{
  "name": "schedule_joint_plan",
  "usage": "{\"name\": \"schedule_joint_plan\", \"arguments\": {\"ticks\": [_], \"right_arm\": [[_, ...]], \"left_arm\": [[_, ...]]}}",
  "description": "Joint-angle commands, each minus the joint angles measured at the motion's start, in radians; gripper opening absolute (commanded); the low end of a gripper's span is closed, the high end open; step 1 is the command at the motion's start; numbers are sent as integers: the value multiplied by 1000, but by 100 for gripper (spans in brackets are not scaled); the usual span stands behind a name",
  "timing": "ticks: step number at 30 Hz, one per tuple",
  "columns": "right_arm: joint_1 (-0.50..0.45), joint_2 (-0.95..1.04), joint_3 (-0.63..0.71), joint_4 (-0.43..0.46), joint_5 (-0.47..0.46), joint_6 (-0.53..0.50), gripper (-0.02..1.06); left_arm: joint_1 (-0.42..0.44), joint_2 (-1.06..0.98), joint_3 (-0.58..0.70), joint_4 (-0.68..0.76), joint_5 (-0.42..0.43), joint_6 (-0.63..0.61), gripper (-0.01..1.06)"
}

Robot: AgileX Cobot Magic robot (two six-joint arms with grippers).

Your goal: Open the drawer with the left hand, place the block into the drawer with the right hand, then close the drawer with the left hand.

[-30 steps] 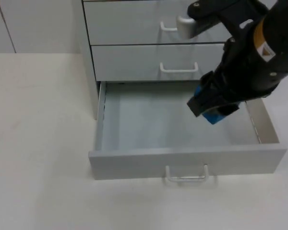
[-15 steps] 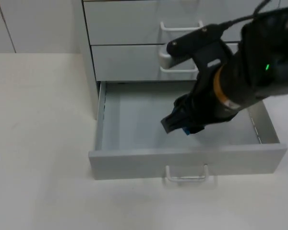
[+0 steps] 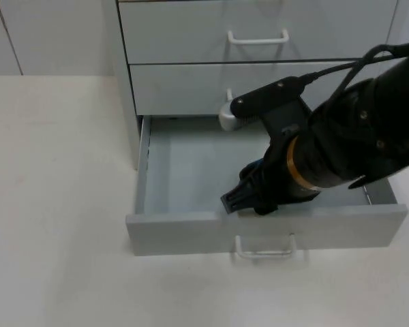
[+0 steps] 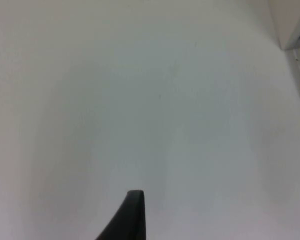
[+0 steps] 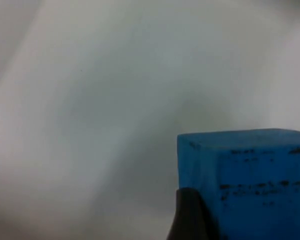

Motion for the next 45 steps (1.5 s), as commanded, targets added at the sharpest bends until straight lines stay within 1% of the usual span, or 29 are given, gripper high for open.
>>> {"name": "schedule_joint_plan", "arguments": {"ticks": [1,2,3,6,10,12,13,15,16,17,18,19,20,21,23,25,26,27,29,31,35,38,39,42,43,45], "right_arm": [[-5,1,-2,-15,-4,14,52],[-5,1,-2,-15,-4,31,61],[-5,1,-2,-15,-4,31,61],[-5,-11,-2,-15,-2,55,77],[-5,-52,-2,-2,-2,55,78],[-3,-107,-2,60,-2,-5,78],[-3,-143,-2,125,-2,-60,78],[-3,-226,1,314,-2,-235,78],[-3,-226,1,314,-2,-235,78],[-3,-261,5,422,-1,-323,78],[-3,-306,14,527,4,-432,78],[-3,-351,25,619,10,-533,78],[-3,-389,41,680,22,-598,78],[-3,-389,41,680,22,-598,78],[-3,-476,78,790,59,-718,78],[-3,-546,114,864,95,-809,78],[-3,-580,137,887,113,-839,78],[-3,-580,137,887,113,-839,78],[-3,-644,193,918,126,-868,78],[-3,-683,233,925,126,-868,78],[-3,-702,269,927,127,-889,78],[-23,-702,269,948,138,-894,78],[-35,-702,269,976,138,-916,78],[-109,-702,269,1074,138,-1035,78],[-109,-702,269,1074,138,-1035,78],[-194,-702,269,1152,138,-1129,78]], "left_arm": [[1,-8,6,4,-7,-6,105],[1,-8,6,4,-7,-6,105],[1,-8,6,4,-7,-6,105],[1,-8,6,4,-7,-6,105],[1,-8,6,4,-7,-6,105],[1,-8,6,4,-7,-6,105],[1,-8,6,4,-7,-6,105],[1,-8,6,4,-7,-6,105],[1,-8,6,4,-7,-6,105],[1,-8,6,4,-7,-6,105],[1,-8,6,4,-7,-6,105],[1,-8,6,4,-7,-6,105],[1,-8,6,4,-7,-6,105],[1,-8,6,4,-7,-6,105],[1,-8,6,4,-7,-6,105],[1,-8,6,4,-7,-6,105],[1,-8,6,4,-7,-6,105],[1,-8,6,4,-7,-6,105],[1,-8,6,4,-7,-6,105],[1,-8,6,4,-7,-6,105],[1,-8,6,4,-7,-6,105],[1,-8,6,4,-7,-6,105],[1,-8,6,4,-7,-6,105],[1,-8,6,4,-7,-6,105],[1,-8,6,4,-7,-6,105],[1,-8,6,2,-5,-6,105]]}}
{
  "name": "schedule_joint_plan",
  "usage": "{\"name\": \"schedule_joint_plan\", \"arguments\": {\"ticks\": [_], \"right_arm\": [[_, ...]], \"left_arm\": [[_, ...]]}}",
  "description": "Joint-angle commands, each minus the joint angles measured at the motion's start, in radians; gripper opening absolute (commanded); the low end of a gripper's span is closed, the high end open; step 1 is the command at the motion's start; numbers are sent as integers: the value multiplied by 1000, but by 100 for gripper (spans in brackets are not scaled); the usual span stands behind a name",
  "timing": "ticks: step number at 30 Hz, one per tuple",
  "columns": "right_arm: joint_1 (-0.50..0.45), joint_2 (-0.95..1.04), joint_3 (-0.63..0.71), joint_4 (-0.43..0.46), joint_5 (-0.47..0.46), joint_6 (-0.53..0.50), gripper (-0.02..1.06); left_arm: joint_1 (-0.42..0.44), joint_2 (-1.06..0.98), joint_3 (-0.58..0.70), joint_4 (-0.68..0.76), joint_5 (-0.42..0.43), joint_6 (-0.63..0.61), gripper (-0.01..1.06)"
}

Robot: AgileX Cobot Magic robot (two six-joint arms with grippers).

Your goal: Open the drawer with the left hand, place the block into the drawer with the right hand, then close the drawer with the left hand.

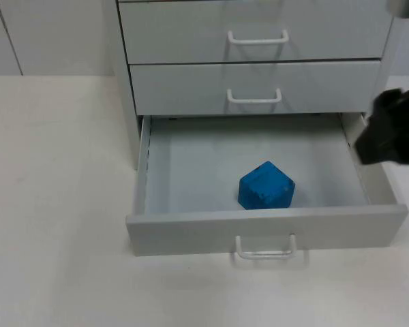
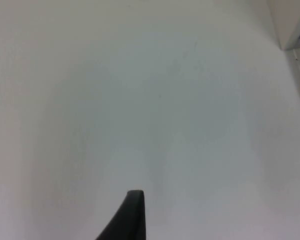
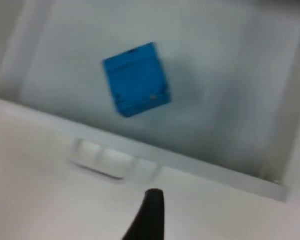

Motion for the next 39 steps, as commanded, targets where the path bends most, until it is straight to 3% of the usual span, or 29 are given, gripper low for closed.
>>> {"name": "schedule_joint_plan", "arguments": {"ticks": [1,3,4,8,10,14,20,23,30,39], "right_arm": [[-87,-12,6,73,4,-92,78],[-192,-12,6,168,17,-193,78],[-192,-12,6,168,17,-193,78],[-454,-12,6,373,87,-449,78],[-481,-12,6,382,100,-469,78],[-654,-12,6,405,197,-550,77],[-694,-12,6,524,269,-721,77],[-694,-13,6,556,274,-754,77],[-694,-130,6,493,274,-765,77],[-733,-331,6,495,287,-753,77]], "left_arm": [[1,-8,6,2,-5,-8,105],[1,-8,6,2,-5,-8,105],[1,-8,6,2,-5,-8,105],[1,-8,6,2,-5,-8,105],[1,-8,6,-2,-5,-8,105],[1,-8,6,-2,-5,-8,105],[1,-8,6,-2,-5,-8,105],[1,-8,6,-2,-5,-8,105],[1,-8,6,-8,-5,-6,105],[1,-8,6,-14,-5,6,105]]}}
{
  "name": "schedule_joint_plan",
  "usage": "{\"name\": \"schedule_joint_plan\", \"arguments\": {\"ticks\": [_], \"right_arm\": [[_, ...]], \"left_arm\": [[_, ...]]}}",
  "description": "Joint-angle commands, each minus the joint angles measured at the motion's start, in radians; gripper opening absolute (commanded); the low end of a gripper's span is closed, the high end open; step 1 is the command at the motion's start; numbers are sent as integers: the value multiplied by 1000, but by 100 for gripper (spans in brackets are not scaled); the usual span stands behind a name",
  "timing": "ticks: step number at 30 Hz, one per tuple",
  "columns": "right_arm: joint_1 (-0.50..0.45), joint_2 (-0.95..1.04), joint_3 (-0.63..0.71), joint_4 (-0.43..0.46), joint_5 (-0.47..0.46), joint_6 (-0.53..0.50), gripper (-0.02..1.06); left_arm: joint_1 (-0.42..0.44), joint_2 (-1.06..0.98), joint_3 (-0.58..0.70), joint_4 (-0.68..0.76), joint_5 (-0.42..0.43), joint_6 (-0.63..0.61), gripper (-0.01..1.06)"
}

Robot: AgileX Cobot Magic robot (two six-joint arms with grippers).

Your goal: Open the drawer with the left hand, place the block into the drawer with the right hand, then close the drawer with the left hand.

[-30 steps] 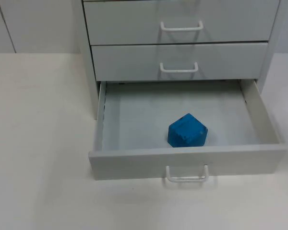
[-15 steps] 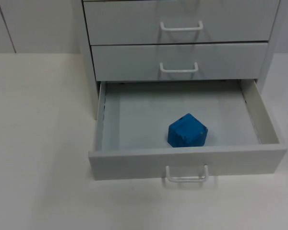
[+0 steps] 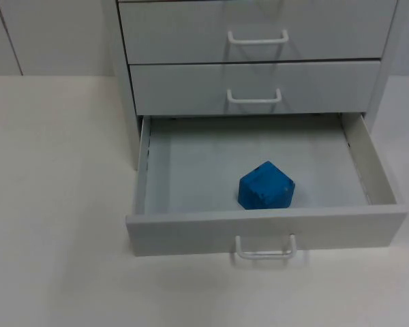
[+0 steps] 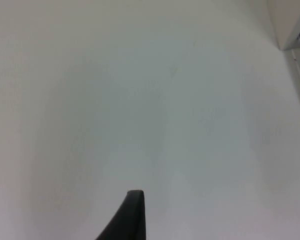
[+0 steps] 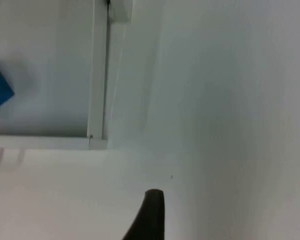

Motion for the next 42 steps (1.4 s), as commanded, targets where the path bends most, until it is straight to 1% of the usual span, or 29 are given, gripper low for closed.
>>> {"name": "schedule_joint_plan", "arguments": {"ticks": [1,3,5,6,9,13,15,16,17,19,20,21,23,24,25,26,27,30,33,34,36,38,40,42], "right_arm": [[-26,-34,1,-8,6,2,77],[-84,-42,1,-5,12,2,77],[-144,-42,1,29,38,-3,77],[-157,-42,1,51,49,-19,77],[-163,-65,1,59,49,-36,77],[-163,-148,1,43,51,-36,77],[-163,-174,1,43,56,-36,77],[-163,-199,1,48,62,-36,77],[-161,-221,1,48,70,-36,77],[-161,-259,4,48,96,-36,77],[-161,-281,8,48,97,-36,77],[-161,-281,8,48,97,-36,77],[-161,-323,36,48,81,-36,77],[-161,-335,45,48,76,-36,77],[-161,-355,61,48,74,-36,77],[-161,-372,79,48,74,-36,77],[-161,-385,97,48,74,-36,77],[-161,-413,130,48,73,-36,77],[-161,-418,141,55,63,-36,77],[-161,-418,141,55,63,-36,77],[-161,-418,141,58,49,-36,77],[-161,-418,141,58,44,-36,77],[-161,-418,141,58,42,-36,77],[-161,-418,141,58,23,-36,77]], "left_arm": [[1,-8,6,-13,-5,6,105],[1,-8,6,-20,-3,16,105],[1,-8,6,-30,-3,30,105],[1,-8,6,-40,-3,42,105],[1,-8,6,-63,-3,72,105],[1,-8,6,-153,-5,167,105],[1,-5,6,-174,-5,182,105],[1,-5,6,-189,-5,187,103],[1,-5,6,-205,-5,198,99],[1,-5,6,-226,-7,212,83],[1,-5,6,-240,-7,212,71],[1,-5,6,-240,-7,212,71],[1,-5,6,-285,-17,253,40],[1,-5,6,-304,-23,271,35],[1,-5,6,-350,-33,320,14],[1,-5,6,-385,-43,355,-1],[1,-5,4,-419,-53,392,0],[1,14,-17,-450,-66,414,0],[1,78,-85,-428,-28,431,0],[1,78,-85,-428,-28,431,0],[-7,136,-141,-437,-14,440,0],[-45,202,-182,-433,-10,456,0],[-54,213,-191,-426,-10,460,0],[-141,285,-219,-381,-42,457,0]]}}
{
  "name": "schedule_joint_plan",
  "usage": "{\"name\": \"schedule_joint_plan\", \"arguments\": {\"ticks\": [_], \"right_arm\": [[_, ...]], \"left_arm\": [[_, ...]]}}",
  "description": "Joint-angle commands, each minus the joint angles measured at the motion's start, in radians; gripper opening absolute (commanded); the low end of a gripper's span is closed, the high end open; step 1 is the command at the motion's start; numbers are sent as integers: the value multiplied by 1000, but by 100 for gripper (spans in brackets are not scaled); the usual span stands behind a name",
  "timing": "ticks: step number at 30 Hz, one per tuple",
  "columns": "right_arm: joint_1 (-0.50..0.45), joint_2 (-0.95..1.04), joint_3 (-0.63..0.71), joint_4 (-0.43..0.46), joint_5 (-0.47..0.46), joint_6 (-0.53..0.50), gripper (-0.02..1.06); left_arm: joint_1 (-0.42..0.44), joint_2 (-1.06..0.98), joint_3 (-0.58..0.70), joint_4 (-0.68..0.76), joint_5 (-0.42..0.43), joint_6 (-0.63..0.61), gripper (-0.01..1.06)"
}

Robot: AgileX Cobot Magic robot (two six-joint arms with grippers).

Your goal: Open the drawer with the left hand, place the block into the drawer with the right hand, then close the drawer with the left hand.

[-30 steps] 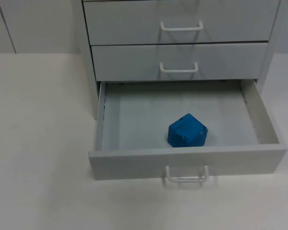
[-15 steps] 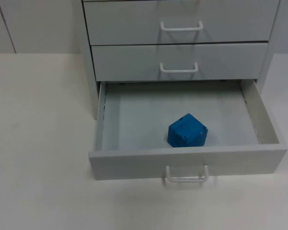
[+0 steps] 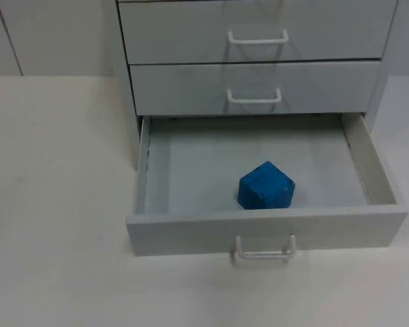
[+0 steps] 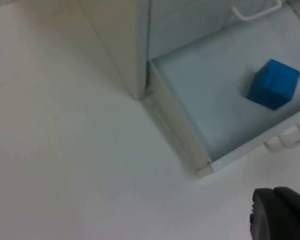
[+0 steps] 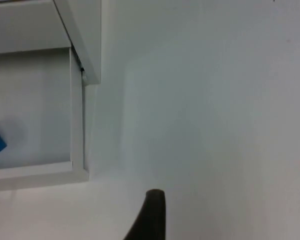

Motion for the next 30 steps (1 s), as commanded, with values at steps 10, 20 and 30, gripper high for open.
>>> {"name": "schedule_joint_plan", "arguments": {"ticks": [10,20,30], "right_arm": [[-5,-6,2,5,-63,-9,77],[-5,-6,2,5,-78,-9,77],[-5,-2,2,-2,-91,-9,77]], "left_arm": [[-368,228,-15,455,-145,-261,0],[-600,492,-15,741,-329,-387,0],[-767,775,-15,1307,-414,-832,0]]}}
